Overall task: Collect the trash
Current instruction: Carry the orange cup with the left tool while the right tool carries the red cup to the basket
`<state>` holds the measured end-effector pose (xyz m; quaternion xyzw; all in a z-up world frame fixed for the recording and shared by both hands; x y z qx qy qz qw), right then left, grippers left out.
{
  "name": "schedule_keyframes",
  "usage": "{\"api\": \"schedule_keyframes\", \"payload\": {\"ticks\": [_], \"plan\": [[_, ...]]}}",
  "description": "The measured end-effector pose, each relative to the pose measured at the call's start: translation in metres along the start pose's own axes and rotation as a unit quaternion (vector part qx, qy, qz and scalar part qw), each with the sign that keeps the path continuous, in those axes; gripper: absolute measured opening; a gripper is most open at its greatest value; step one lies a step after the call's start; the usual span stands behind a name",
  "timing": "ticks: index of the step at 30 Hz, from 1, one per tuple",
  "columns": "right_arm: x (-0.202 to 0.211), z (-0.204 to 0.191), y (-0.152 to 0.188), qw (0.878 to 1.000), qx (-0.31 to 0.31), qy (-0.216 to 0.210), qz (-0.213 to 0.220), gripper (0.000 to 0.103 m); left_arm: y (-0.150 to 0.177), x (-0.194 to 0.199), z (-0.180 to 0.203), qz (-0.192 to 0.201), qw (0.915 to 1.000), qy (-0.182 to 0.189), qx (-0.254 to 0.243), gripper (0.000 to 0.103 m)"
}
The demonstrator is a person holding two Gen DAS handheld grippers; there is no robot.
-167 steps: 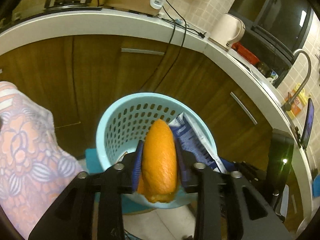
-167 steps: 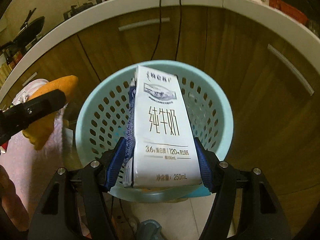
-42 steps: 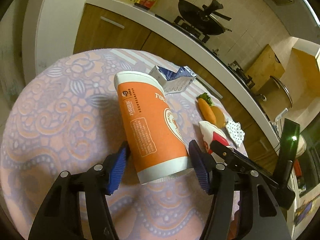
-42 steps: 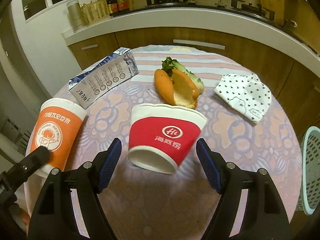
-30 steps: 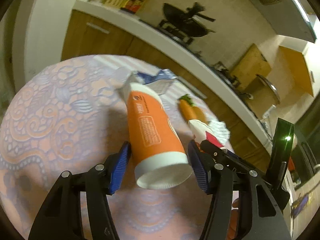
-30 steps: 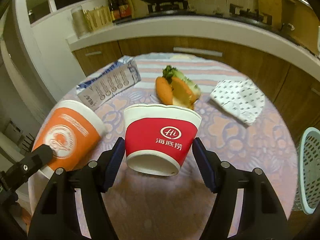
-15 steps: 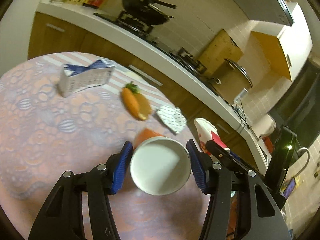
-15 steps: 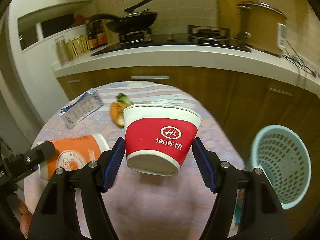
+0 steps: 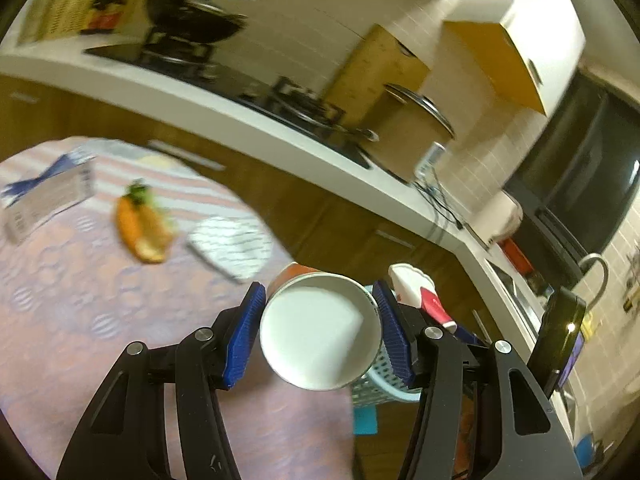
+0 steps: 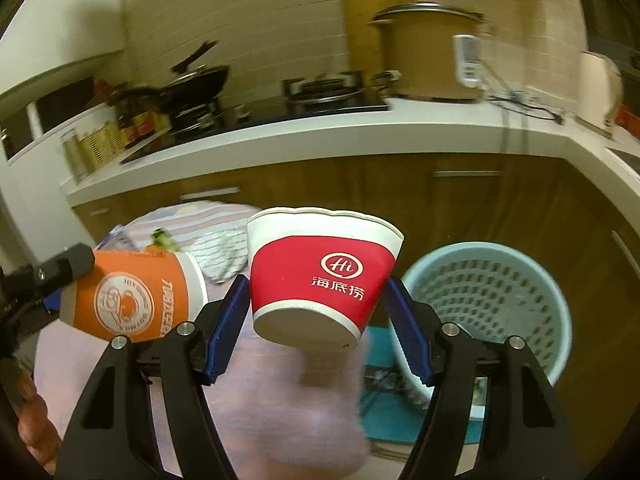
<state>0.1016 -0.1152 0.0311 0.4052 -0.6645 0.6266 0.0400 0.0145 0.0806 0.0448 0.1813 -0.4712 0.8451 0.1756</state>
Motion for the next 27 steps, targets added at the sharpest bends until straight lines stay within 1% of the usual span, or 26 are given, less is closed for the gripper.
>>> {"api": "schedule_keyframes", "payload": {"ticks": [3, 7, 8, 10, 14, 19, 23, 27], "plan": [[0.002, 0.031, 0.000, 1.000, -0.016, 0.021, 0.005, 0.065, -0.001, -0.028, 0.029, -0.013, 0.9995, 0.021, -0.020, 0.054], [-0.001, 0.075, 0.005, 0.998, -0.049, 0.045, 0.000, 0.065, 0.000, -0.068, 0.069, -0.031, 0.9971, 0.049, -0.050, 0.054], [-0.004, 0.091, 0.008, 0.997, -0.062, 0.055, -0.004, 0.065, 0.001, -0.075, 0.075, -0.034, 0.9965, 0.052, -0.056, 0.054], [-0.007, 0.110, 0.012, 0.995, -0.078, 0.066, -0.009, 0.065, 0.003, -0.093, 0.091, -0.043, 0.9948, 0.062, -0.069, 0.054], [-0.020, 0.154, 0.025, 0.989, -0.107, 0.096, -0.031, 0.065, 0.011, -0.137, 0.117, -0.067, 0.9913, 0.072, -0.088, 0.054], [-0.037, 0.188, 0.041, 0.984, -0.119, 0.116, -0.065, 0.066, 0.024, -0.183, 0.132, -0.097, 0.9879, 0.076, -0.093, 0.054], [-0.045, 0.206, 0.054, 0.980, -0.131, 0.127, -0.082, 0.066, 0.036, -0.208, 0.136, -0.118, 0.9856, 0.072, -0.097, 0.054], [-0.049, 0.215, 0.059, 0.978, -0.137, 0.126, -0.094, 0.067, 0.043, -0.224, 0.139, -0.128, 0.9848, 0.068, -0.095, 0.055]]}}
Point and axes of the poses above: each gripper's, at about its wrist camera, not at the fingertips, and x roughly against the way its jaws point, z to its right, y to its underside, the point moved 2 cm from there along -x, roughly the way its jaws point, and after that the axes turned 2 degrees about -x, right-handed, at the moved point
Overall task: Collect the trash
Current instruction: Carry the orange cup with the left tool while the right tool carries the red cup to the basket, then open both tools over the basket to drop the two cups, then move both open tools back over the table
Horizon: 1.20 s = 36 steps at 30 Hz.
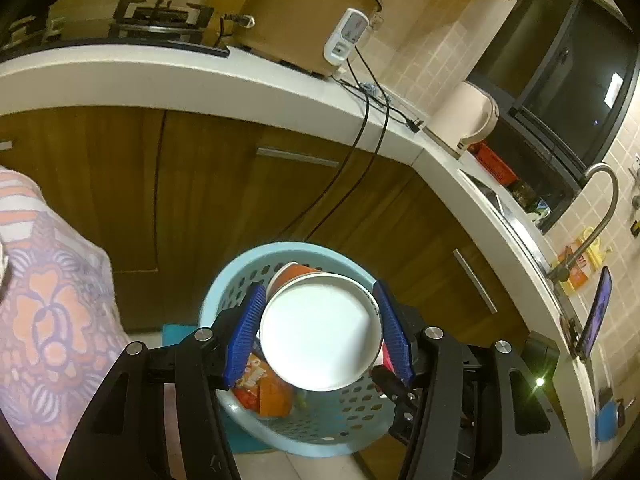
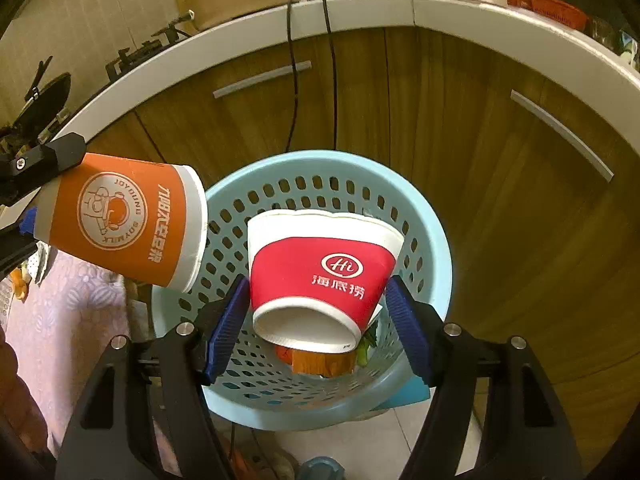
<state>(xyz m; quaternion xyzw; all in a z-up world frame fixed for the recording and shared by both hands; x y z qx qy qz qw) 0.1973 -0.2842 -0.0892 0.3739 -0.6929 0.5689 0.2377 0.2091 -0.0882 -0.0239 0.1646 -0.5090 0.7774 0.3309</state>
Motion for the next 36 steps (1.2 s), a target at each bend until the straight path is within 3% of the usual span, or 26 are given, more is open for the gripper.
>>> {"api": "schedule_keyframes", "payload": {"ticks": [2, 5, 12, 19, 25, 31, 36], "plan": [[-0.004, 0.001, -0.001, 1.000, 0.000, -0.003, -0.008, 0.067, 0.001, -0.002, -0.002, -0.003, 1.0000, -0.001, 0.003, 0.056], [-0.006, 0.000, -0.002, 1.000, -0.001, -0.011, -0.012, 0.073, 0.002, -0.002, -0.006, -0.009, 0.9999, -0.006, 0.010, 0.066], [0.002, -0.003, -0.005, 1.000, -0.003, -0.014, -0.004, 0.073, 0.004, 0.020, -0.016, 0.004, 0.9997, -0.015, 0.017, 0.067], [0.035, -0.035, -0.013, 0.998, 0.025, -0.039, 0.036, 0.073, 0.008, 0.061, -0.030, 0.034, 0.9989, -0.021, 0.026, 0.067], [0.066, -0.086, -0.010, 0.991, 0.071, -0.061, 0.093, 0.073, 0.014, 0.106, -0.052, 0.066, 0.9963, -0.044, 0.033, 0.067], [0.081, -0.155, -0.009, 0.980, 0.119, -0.112, 0.110, 0.073, 0.016, 0.163, -0.095, 0.109, 0.9880, -0.088, 0.066, 0.067], [0.081, -0.213, -0.007, 0.970, 0.163, -0.141, 0.111, 0.073, 0.019, 0.215, -0.144, 0.150, 0.9700, -0.167, 0.094, 0.067]]}}
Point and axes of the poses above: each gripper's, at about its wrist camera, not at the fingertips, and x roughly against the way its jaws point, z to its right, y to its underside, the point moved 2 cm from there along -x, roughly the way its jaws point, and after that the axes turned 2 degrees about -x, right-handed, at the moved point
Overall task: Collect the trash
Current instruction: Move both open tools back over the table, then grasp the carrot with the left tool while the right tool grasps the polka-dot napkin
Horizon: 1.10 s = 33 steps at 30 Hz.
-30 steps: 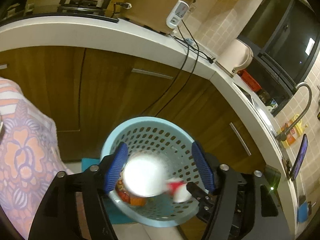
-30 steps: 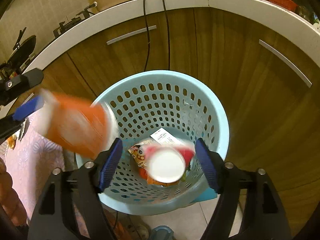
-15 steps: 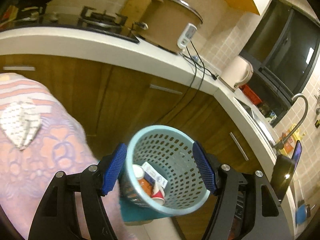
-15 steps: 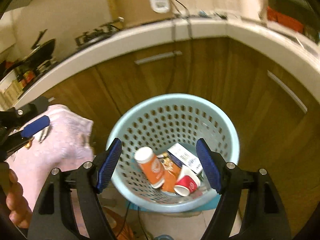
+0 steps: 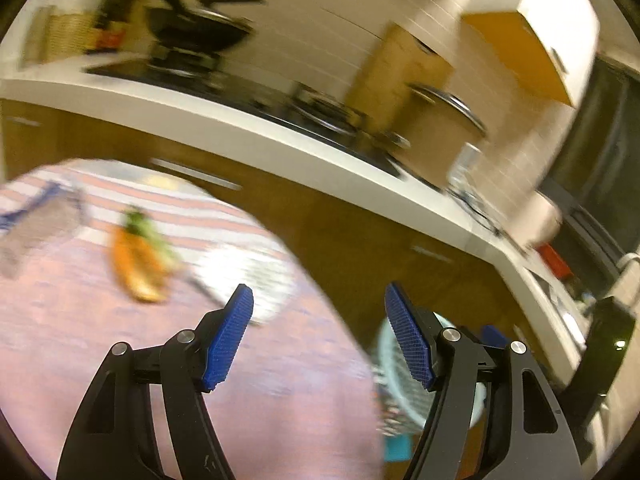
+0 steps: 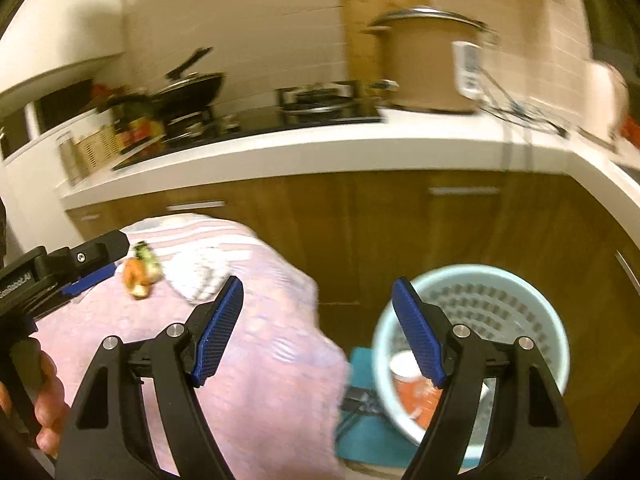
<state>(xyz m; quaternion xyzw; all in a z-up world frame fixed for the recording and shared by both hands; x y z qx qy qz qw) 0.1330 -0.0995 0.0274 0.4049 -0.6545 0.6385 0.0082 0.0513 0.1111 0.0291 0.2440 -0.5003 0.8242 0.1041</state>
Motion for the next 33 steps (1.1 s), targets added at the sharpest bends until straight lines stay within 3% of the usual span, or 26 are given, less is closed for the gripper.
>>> {"api": "schedule_keyframes", "payload": {"ticks": [4, 8, 16, 22, 26, 29, 32, 33], "plan": [[-0.028, -0.037, -0.004, 0.999, 0.009, -0.032, -0.023, 0.073, -0.006, 0.007, -0.050, 0.007, 0.9977, -0.064, 0.023, 0.067], [-0.056, -0.070, 0.004, 0.997, 0.019, -0.060, -0.041, 0.073, -0.003, 0.000, -0.091, -0.014, 0.9940, -0.096, 0.051, 0.067], [-0.103, -0.094, 0.018, 0.993, 0.048, -0.046, -0.098, 0.073, -0.002, -0.038, -0.116, -0.065, 0.9902, -0.082, 0.093, 0.073], [-0.126, -0.087, 0.029, 0.990, 0.041, -0.035, -0.129, 0.073, -0.007, -0.076, -0.124, -0.092, 0.9843, -0.104, 0.109, 0.073], [-0.138, -0.084, 0.034, 0.987, 0.037, -0.028, -0.155, 0.079, -0.008, -0.085, -0.122, -0.087, 0.9843, -0.121, 0.095, 0.073], [-0.139, -0.086, 0.030, 0.988, 0.049, -0.024, -0.145, 0.081, -0.006, -0.086, -0.120, -0.085, 0.9843, -0.133, 0.079, 0.067], [-0.140, -0.093, 0.023, 0.988, 0.071, -0.026, -0.132, 0.082, -0.003, -0.084, -0.118, -0.084, 0.9845, -0.141, 0.063, 0.056], [-0.143, -0.097, 0.020, 0.988, 0.076, -0.034, -0.132, 0.082, -0.002, -0.083, -0.118, -0.085, 0.9854, -0.133, 0.064, 0.048]]}}
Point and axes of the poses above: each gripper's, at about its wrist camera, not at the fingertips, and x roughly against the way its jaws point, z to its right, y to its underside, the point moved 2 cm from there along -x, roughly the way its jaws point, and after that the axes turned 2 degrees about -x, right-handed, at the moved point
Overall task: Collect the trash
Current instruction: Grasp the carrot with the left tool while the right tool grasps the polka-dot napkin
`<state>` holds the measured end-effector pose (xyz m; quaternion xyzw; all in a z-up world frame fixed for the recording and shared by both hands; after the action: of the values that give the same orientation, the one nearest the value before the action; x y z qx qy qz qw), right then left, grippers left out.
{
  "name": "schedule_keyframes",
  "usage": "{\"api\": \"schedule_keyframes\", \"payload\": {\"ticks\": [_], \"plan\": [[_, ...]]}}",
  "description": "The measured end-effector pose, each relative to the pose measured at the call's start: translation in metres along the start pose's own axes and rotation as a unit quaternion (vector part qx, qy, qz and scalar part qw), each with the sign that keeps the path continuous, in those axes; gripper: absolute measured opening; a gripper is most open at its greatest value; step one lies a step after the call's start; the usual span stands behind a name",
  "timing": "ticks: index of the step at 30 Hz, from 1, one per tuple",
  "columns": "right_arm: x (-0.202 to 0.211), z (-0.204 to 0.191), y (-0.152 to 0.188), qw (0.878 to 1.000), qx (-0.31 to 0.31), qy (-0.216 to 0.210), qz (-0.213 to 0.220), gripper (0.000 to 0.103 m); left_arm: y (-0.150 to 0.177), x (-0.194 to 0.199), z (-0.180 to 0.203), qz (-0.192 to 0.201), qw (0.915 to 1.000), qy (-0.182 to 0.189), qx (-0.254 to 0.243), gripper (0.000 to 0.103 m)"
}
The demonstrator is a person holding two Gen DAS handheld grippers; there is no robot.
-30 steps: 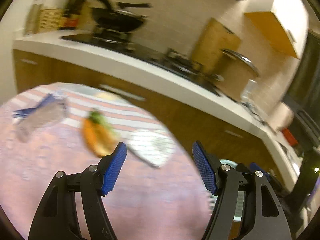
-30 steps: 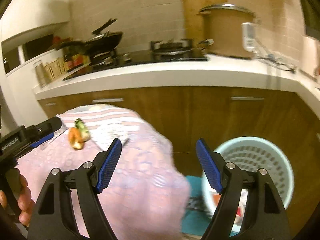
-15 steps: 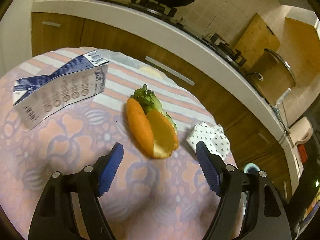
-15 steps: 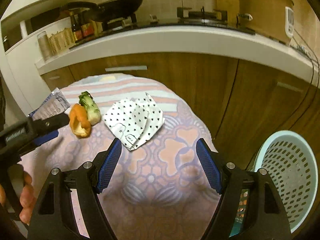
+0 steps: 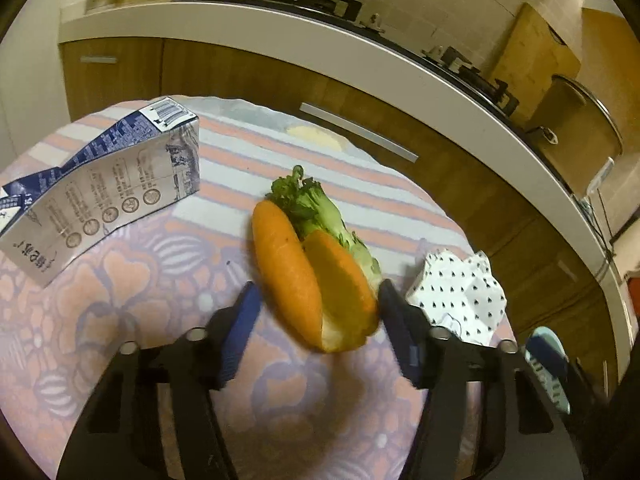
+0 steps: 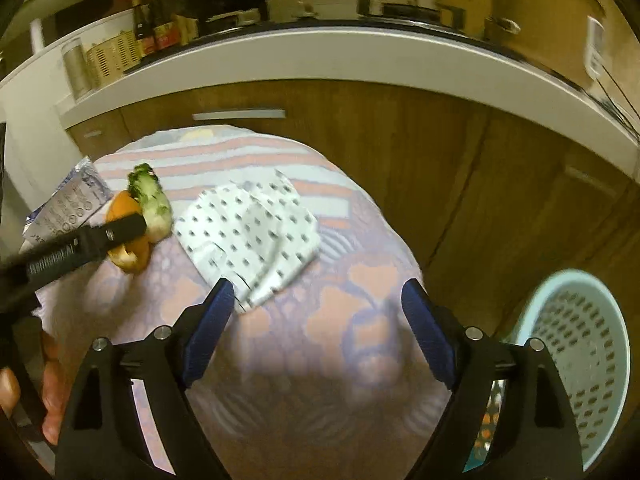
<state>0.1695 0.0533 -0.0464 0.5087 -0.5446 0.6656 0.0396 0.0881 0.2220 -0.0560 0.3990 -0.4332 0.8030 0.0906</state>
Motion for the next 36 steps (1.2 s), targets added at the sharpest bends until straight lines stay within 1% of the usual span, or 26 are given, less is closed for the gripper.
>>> {"api": "schedule_keyframes", "payload": {"ticks": [1, 2, 3, 4, 8, 10, 12, 15, 16, 17, 18, 19, 21, 24, 28, 32, 34, 35, 36], "plan": [[-0.001, -0.002, -0.003, 1.000, 0.003, -0.006, 0.000, 0.082, 0.001, 0.001, -0.001, -0.003, 1.0000, 0.007, 0.001, 0.041], [-0.002, -0.002, -0.008, 1.000, 0.006, -0.012, 0.001, 0.082, 0.002, 0.003, -0.002, -0.004, 0.9999, 0.016, 0.002, 0.037], [-0.002, -0.003, -0.011, 1.000, 0.009, -0.018, 0.002, 0.082, 0.002, 0.005, -0.003, -0.004, 0.9998, 0.020, 0.002, 0.030], [-0.003, -0.005, -0.016, 1.000, 0.014, -0.026, 0.004, 0.082, 0.002, 0.008, -0.005, -0.006, 0.9997, 0.025, 0.003, 0.027], [-0.012, -0.006, -0.029, 0.999, 0.012, -0.038, 0.002, 0.082, 0.011, 0.022, -0.022, -0.012, 0.9983, 0.045, 0.036, 0.024], [-0.021, -0.001, -0.034, 0.999, -0.006, -0.050, -0.008, 0.082, 0.016, 0.027, -0.029, -0.006, 0.9978, 0.048, 0.044, 0.023], [-0.030, 0.001, -0.037, 0.998, -0.019, -0.060, -0.019, 0.082, 0.020, 0.031, -0.034, 0.008, 0.9974, 0.054, 0.046, 0.023], [-0.044, 0.002, -0.036, 0.995, -0.027, -0.079, -0.052, 0.081, 0.026, 0.032, -0.038, 0.026, 0.9967, 0.064, 0.043, 0.024], [-0.043, 0.000, -0.036, 0.995, -0.021, -0.080, -0.053, 0.081, 0.027, 0.033, -0.040, 0.029, 0.9962, 0.068, 0.046, 0.024], [-0.042, -0.002, -0.036, 0.995, -0.015, -0.086, -0.051, 0.075, 0.027, 0.033, -0.040, 0.029, 0.9958, 0.071, 0.049, 0.024], [-0.040, -0.004, -0.034, 0.994, -0.010, -0.093, -0.050, 0.063, 0.026, 0.032, -0.040, 0.030, 0.9958, 0.072, 0.050, 0.024], [-0.038, -0.008, -0.033, 0.994, -0.002, -0.098, -0.050, 0.059, 0.026, 0.032, -0.040, 0.029, 0.9956, 0.073, 0.050, 0.024], [-0.034, -0.019, -0.027, 0.993, 0.015, -0.104, -0.052, 0.046, 0.026, 0.031, -0.040, 0.028, 0.9956, 0.074, 0.051, 0.024], [-0.026, -0.033, -0.019, 0.991, 0.034, -0.118, -0.051, 0.038, 0.025, 0.032, -0.040, 0.029, 0.9955, 0.074, 0.052, 0.024], [-0.008, -0.049, -0.011, 0.989, 0.055, -0.135, -0.034, 0.037, 0.025, 0.031, -0.043, 0.026, 0.9949, 0.078, 0.059, 0.025], [-0.011, -0.063, -0.009, 0.988, 0.062, -0.133, -0.041, 0.037, 0.028, 0.033, -0.046, 0.026, 0.9948, 0.079, 0.059, 0.026], [-0.017, -0.067, -0.007, 0.990, 0.062, -0.120, -0.045, 0.028, 0.028, 0.033, -0.047, 0.025, 0.9945, 0.081, 0.061, 0.026], [-0.019, -0.068, -0.006, 0.990, 0.063, -0.115, -0.048, 0.019, 0.029, 0.033, -0.048, 0.025, 0.9943, 0.082, 0.063, 0.026], [-0.020, -0.069, -0.006, 0.990, 0.063, -0.114, -0.049, 0.016, 0.029, 0.034, -0.048, 0.025, 0.9942, 0.083, 0.064, 0.026]]}}
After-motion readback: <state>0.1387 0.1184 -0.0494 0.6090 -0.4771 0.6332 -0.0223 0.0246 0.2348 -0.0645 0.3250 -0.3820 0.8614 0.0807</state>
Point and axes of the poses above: each gripper's, at about its wrist camera, not at the fingertips, and x roughly against the way its jaws point, z to its right, y to its underside, the point moved 2 cm from there along -x, roughly the way its jaws point, and after that the axes turned 2 degrees about -x, right-handed, at the moved point
